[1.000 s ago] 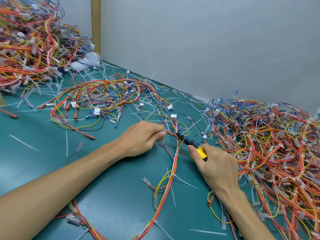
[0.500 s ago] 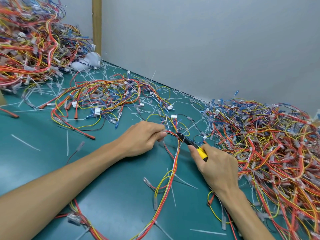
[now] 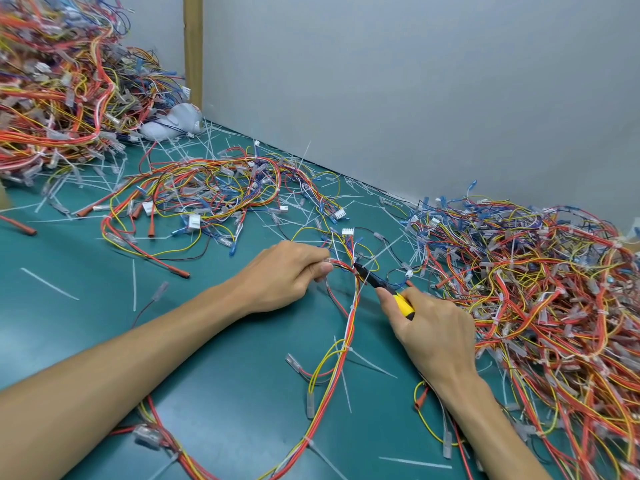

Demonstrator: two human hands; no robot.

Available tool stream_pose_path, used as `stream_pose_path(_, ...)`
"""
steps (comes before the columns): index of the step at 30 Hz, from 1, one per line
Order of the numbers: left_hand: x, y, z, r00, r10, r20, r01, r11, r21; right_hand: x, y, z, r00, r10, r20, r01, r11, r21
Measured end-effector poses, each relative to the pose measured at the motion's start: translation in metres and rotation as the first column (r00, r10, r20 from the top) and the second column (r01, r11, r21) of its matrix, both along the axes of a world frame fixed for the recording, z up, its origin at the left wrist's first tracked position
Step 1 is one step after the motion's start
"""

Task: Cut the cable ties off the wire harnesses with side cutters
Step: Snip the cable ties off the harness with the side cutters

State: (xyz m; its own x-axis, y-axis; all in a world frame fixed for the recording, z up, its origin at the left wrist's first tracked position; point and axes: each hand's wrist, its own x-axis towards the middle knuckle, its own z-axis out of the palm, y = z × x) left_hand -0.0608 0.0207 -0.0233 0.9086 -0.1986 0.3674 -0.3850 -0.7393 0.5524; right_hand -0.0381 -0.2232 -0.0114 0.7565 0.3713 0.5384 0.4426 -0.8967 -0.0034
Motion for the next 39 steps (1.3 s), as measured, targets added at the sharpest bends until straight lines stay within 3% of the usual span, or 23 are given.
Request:
stream_pose_path(6, 0.0, 0.0, -0.001, 1.0, 0.001, -0.001, -0.001, 1.0, 0.015, -0.001, -0.001, 0.0, 1.0, -0.003, -0.002, 0.003, 0.999, 0.045)
stream_pose_path(10, 0.0, 0.0, -0.001, 1.0, 0.003, -0.001, -0.003, 1.0, 0.016, 0.003, -0.004, -0.003, 0.996, -0.039, -0.077, 0.054, 0.976, 0.21)
stream_pose_path(16, 0.0, 0.0, 0.0, 1.0, 0.008, -0.009, -0.008, 1.0, 0.014, 0.01, -0.011, -0.006, 0.972, 0.13, -0.198, 0.011, 0.811, 0.585)
stream_pose_path(20, 0.0, 0.0, 0.0, 1.0, 0.023, -0.016, -0.023, 1.0, 0.018, 0.014, -0.014, -0.008, 0.958, 0.184, -0.218, 0.022, 0.714, 0.699)
stream_pose_path(26, -0.001, -0.002, 0.001, 0.999, 0.032, -0.017, -0.032, 0.999, 0.008, 0.011, -0.016, -0.006, 0.97, 0.164, -0.178, -0.015, 0.773, 0.634)
stream_pose_path(32, -0.001, -0.004, 0.001, 0.999, 0.039, 0.0, -0.039, 0.999, -0.012, 0.008, -0.009, -0.007, 0.99, 0.082, -0.113, -0.031, 0.919, 0.393)
stream_pose_path(39, 0.0, -0.004, 0.0, 0.998, 0.054, 0.018, -0.054, 0.998, -0.023, 0.008, -0.007, -0.01, 0.996, 0.013, -0.09, 0.025, 0.914, 0.404)
